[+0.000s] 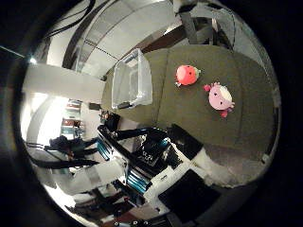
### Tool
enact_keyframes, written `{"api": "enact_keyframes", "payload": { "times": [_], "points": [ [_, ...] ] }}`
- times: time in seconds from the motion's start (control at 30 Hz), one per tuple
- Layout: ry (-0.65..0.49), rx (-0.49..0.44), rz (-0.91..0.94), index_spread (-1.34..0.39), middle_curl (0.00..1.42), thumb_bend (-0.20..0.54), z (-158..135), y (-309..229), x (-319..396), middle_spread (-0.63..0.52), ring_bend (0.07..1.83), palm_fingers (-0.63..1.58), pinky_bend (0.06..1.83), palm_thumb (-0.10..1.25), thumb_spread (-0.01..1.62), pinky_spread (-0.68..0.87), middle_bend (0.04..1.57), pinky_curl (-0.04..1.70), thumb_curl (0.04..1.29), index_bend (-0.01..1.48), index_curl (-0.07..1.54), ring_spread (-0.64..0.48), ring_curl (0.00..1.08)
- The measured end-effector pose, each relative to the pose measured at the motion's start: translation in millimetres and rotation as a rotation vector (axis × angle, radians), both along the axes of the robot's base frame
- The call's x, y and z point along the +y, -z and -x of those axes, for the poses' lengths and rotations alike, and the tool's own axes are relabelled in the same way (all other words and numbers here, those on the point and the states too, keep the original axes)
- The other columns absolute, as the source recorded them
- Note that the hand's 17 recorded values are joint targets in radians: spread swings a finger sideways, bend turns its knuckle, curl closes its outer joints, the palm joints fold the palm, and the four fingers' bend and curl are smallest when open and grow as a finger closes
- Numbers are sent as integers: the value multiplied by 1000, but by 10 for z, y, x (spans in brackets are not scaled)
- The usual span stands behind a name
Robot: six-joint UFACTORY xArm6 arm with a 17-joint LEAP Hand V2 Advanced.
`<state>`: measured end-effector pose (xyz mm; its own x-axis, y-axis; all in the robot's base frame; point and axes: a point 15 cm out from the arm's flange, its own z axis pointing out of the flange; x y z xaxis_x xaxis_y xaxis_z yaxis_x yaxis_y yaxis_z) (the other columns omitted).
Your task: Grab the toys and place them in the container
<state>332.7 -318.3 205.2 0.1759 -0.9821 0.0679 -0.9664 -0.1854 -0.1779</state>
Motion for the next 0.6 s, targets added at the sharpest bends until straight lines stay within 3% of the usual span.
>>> {"api": "enact_keyframes", "payload": {
  "times": [0.6],
  "points": [
    [-40, -14, 9, -417, 284, -21, -64, -109, 287, 12, 181, 142, 324, 686, 1095, 325, 181, 179, 334, 220, 375, 174, 183]
  ]
}}
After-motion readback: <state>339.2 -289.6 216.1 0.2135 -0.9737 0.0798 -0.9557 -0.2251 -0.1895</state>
